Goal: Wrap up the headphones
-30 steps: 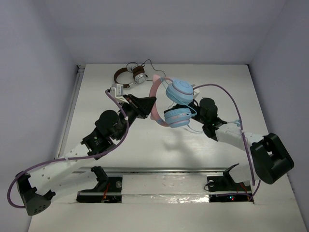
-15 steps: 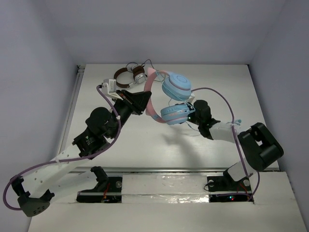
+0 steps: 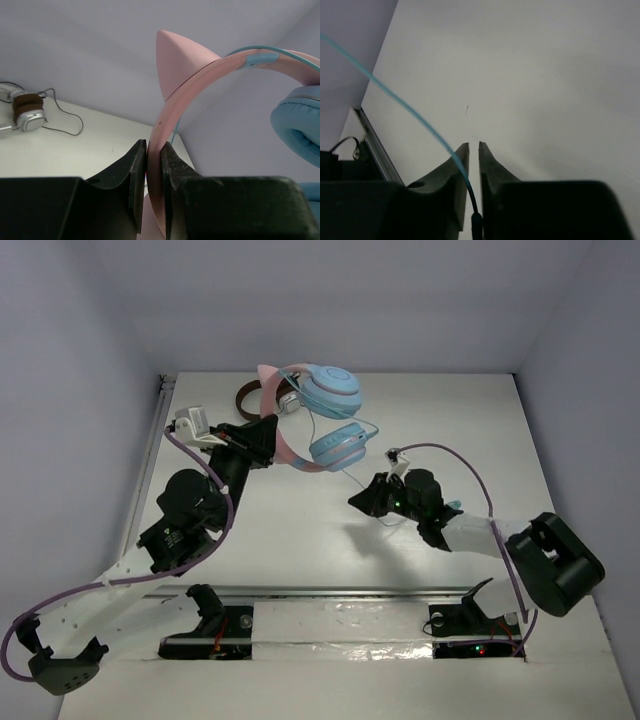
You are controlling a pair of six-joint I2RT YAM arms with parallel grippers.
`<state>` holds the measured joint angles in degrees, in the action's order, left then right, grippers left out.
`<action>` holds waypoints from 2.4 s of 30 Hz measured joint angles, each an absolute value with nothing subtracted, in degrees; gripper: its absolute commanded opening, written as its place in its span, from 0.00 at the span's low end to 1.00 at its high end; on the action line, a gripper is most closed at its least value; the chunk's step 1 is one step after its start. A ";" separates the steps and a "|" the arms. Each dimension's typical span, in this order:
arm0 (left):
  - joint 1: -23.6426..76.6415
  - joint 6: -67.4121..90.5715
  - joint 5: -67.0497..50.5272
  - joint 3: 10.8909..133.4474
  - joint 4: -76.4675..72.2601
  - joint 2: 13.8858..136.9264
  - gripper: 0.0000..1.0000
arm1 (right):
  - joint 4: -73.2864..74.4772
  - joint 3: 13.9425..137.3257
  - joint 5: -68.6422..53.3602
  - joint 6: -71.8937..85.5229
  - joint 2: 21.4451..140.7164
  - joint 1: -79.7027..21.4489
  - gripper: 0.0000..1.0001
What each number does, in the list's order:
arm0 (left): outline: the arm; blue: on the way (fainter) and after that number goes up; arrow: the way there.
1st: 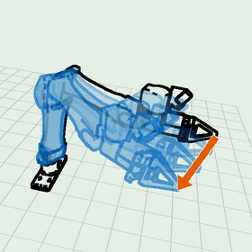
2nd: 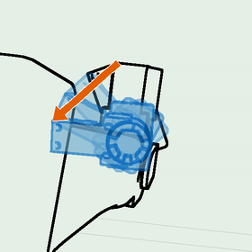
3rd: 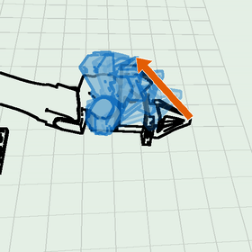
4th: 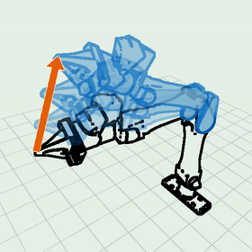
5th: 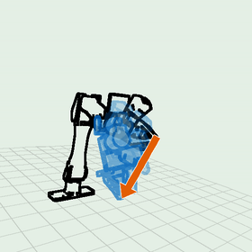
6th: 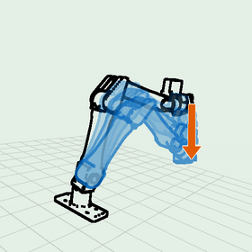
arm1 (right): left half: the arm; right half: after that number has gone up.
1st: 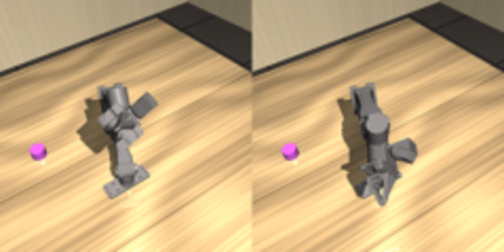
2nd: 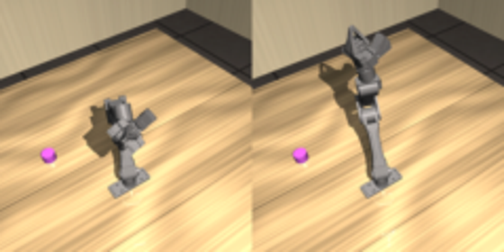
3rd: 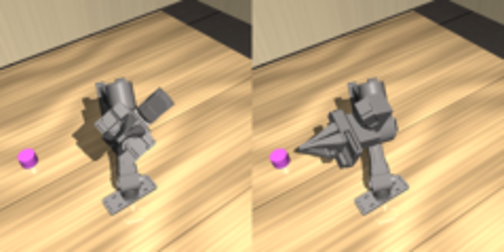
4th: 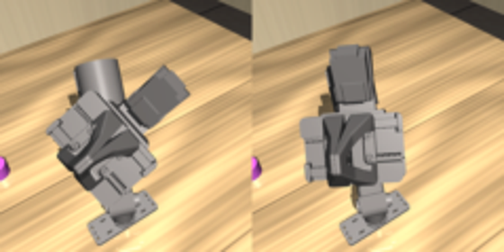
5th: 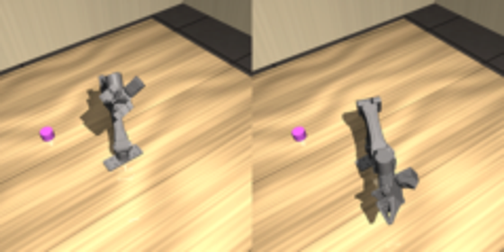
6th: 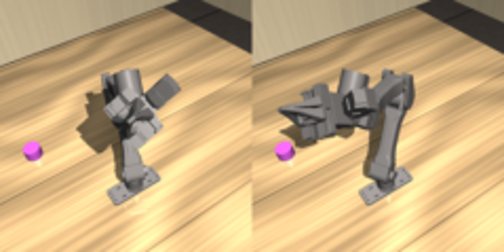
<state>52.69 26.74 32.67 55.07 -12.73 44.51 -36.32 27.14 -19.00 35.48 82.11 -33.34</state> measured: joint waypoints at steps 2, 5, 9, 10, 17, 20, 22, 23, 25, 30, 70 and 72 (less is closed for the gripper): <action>52.69 25.89 35.48 54.04 -14.70 44.21 0.00 | -34.65 26.72 -17.87 36.01 79.15 -35.14 0.03; 52.69 24.71 40.05 51.99 -16.84 44.03 0.00 | -30.13 26.41 -15.62 36.21 74.15 -38.48 0.00; 52.69 21.30 46.41 49.93 -18.28 44.49 0.00 | -21.23 26.52 -10.11 35.86 67.07 -43.57 0.00; 52.69 20.12 47.86 49.71 -18.61 44.69 0.00 | -19.86 26.59 -9.26 35.79 65.10 -44.84 0.00; 52.69 12.73 56.45 49.45 -22.11 45.89 0.00 | -1.23 33.98 0.73 34.76 58.61 -52.95 0.00; 52.69 11.42 59.35 48.62 -23.24 46.48 0.00 | 6.46 39.44 5.80 34.06 56.99 -56.62 0.00; 52.69 10.76 61.19 47.86 -23.57 47.51 0.00 | 10.68 43.11 8.47 33.41 56.14 -58.70 0.00; 52.66 10.44 62.06 47.51 -23.64 48.25 0.00 | 12.58 44.97 9.76 33.01 55.81 -59.77 0.00; 52.64 9.85 63.26 47.05 -23.51 49.98 0.00 | 16.47 48.77 12.23 32.27 55.55 -61.69 0.00; 51.51 10.15 63.64 46.15 -21.10 53.60 0.00 | 23.16 56.23 17.08 30.17 56.25 -64.88 0.00; 52.71 27.14 33.95 32.75 -0.32 56.29 0.00 | 30.85 72.58 36.71 10.11 70.11 -65.63 0.00; 52.97 27.53 32.32 32.12 0.58 54.26 0.00 | 29.21 72.38 37.87 8.80 71.00 -65.23 0.00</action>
<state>52.97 27.53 32.32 32.12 0.58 54.26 29.21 72.38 37.87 8.80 71.00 -65.23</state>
